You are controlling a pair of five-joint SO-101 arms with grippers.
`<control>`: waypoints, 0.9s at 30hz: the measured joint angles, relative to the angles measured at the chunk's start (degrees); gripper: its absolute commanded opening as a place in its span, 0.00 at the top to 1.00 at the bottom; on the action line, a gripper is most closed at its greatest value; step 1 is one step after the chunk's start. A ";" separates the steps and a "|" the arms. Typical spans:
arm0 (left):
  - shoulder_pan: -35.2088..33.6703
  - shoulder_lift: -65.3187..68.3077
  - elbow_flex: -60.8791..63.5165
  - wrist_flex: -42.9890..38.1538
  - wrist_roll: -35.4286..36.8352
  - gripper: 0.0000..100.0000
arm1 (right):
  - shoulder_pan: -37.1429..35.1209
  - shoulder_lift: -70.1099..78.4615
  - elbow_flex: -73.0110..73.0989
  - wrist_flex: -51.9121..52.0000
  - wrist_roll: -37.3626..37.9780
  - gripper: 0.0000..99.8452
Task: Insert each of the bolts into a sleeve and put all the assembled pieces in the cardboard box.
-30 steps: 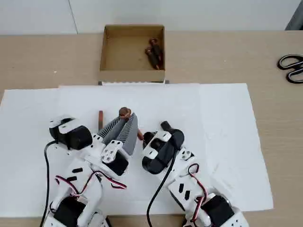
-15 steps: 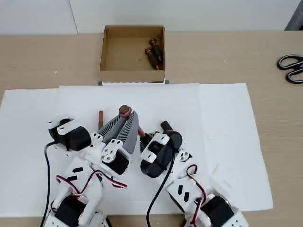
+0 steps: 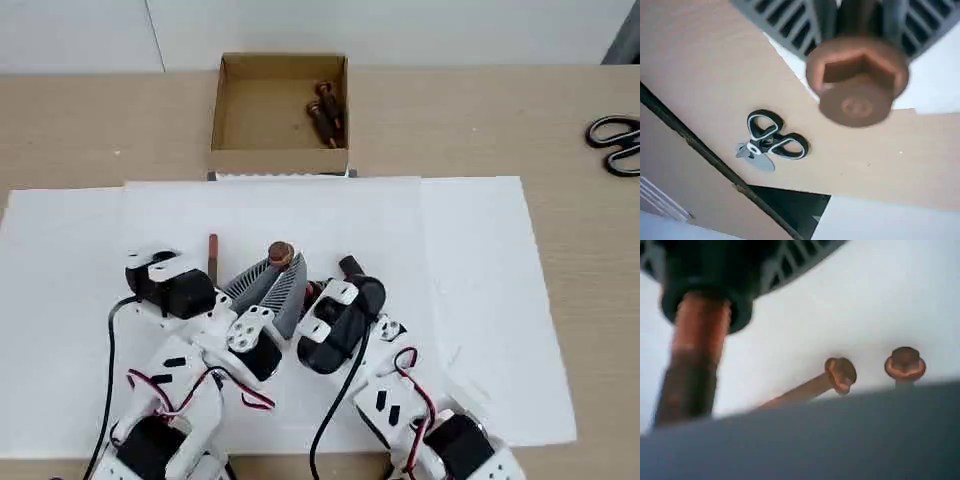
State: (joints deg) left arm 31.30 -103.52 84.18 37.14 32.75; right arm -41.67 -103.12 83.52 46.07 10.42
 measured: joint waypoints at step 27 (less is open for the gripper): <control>1.14 0.09 -1.49 16.44 -10.11 0.78 | -0.26 0.09 0.53 0.00 0.00 1.00</control>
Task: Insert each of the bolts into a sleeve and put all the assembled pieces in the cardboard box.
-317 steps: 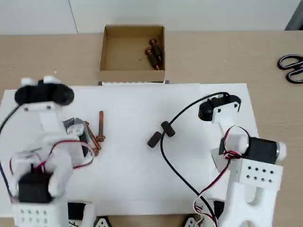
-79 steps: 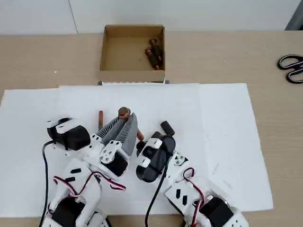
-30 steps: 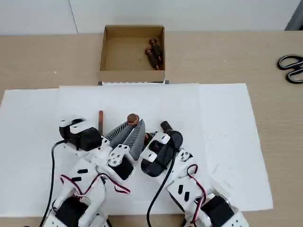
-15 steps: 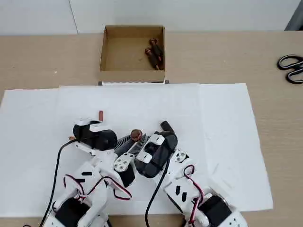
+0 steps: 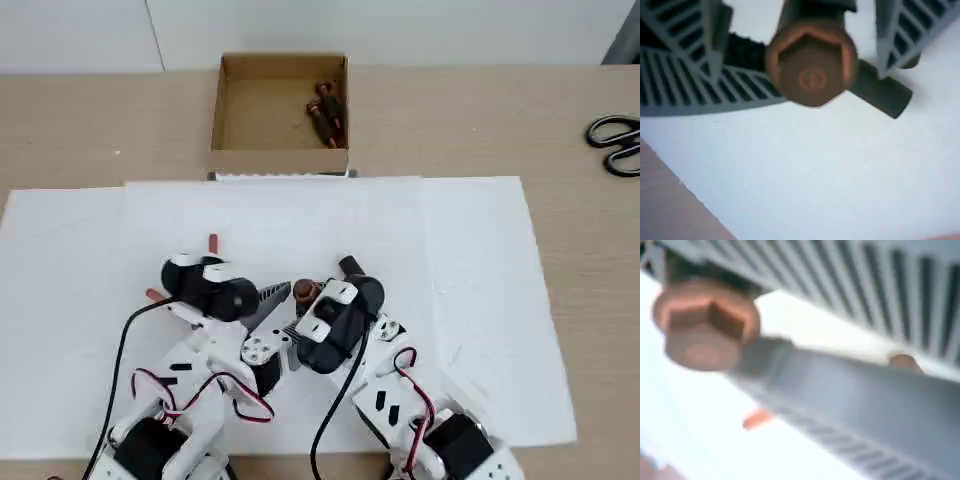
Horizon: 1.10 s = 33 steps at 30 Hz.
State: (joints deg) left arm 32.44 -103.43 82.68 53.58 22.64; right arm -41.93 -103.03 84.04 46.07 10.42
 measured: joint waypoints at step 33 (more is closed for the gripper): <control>-30.86 -0.09 7.91 2.20 -22.51 0.99 | 15.30 0.18 1.23 -3.16 0.09 1.00</control>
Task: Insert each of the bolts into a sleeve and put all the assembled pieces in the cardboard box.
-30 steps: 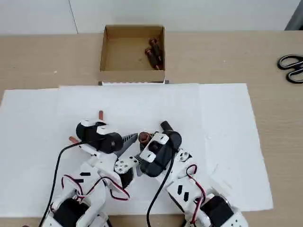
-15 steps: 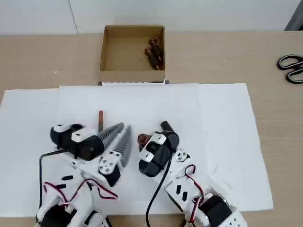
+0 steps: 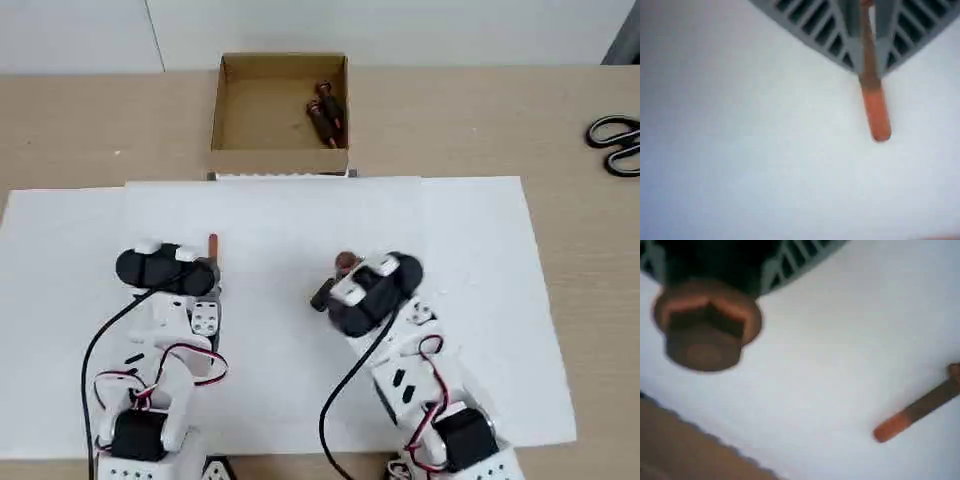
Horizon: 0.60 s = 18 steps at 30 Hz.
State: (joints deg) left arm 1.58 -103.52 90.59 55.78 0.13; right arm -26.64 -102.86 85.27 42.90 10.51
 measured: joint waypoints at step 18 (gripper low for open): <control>-0.70 0.09 5.63 -3.08 -0.53 0.99 | 7.21 52.04 -38.51 -9.93 -4.57 1.00</control>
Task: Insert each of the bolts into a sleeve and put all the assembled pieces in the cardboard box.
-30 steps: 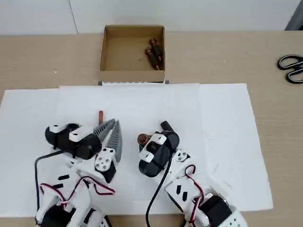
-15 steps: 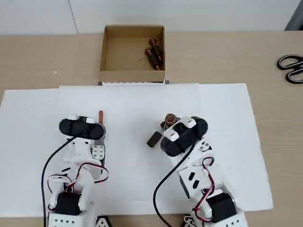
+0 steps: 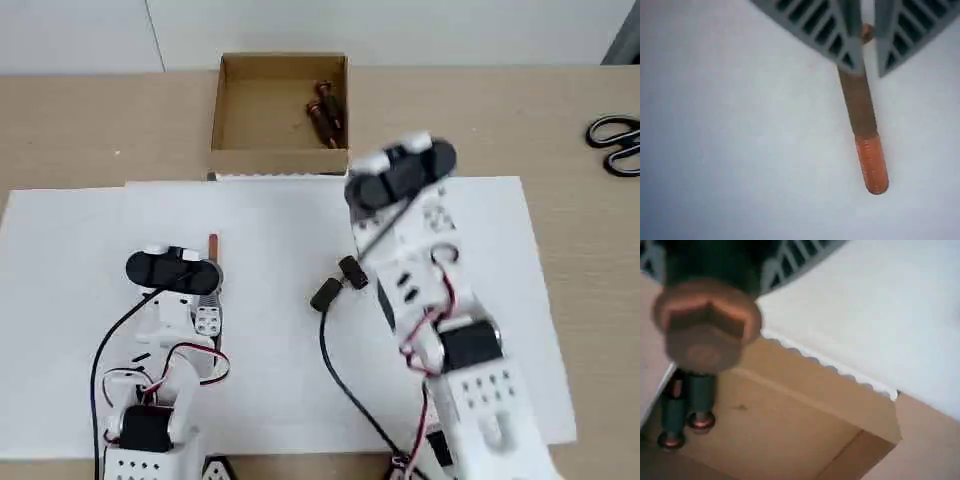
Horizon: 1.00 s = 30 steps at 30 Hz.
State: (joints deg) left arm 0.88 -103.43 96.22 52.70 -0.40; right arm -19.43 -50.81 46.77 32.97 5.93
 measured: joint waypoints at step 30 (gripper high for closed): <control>0.00 0.00 0.00 0.00 0.00 0.99 | -1.58 88.09 -75.43 -3.60 8.97 0.99</control>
State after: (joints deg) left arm 0.88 -103.43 96.22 52.70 -0.40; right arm -21.01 37.27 -28.66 29.36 14.90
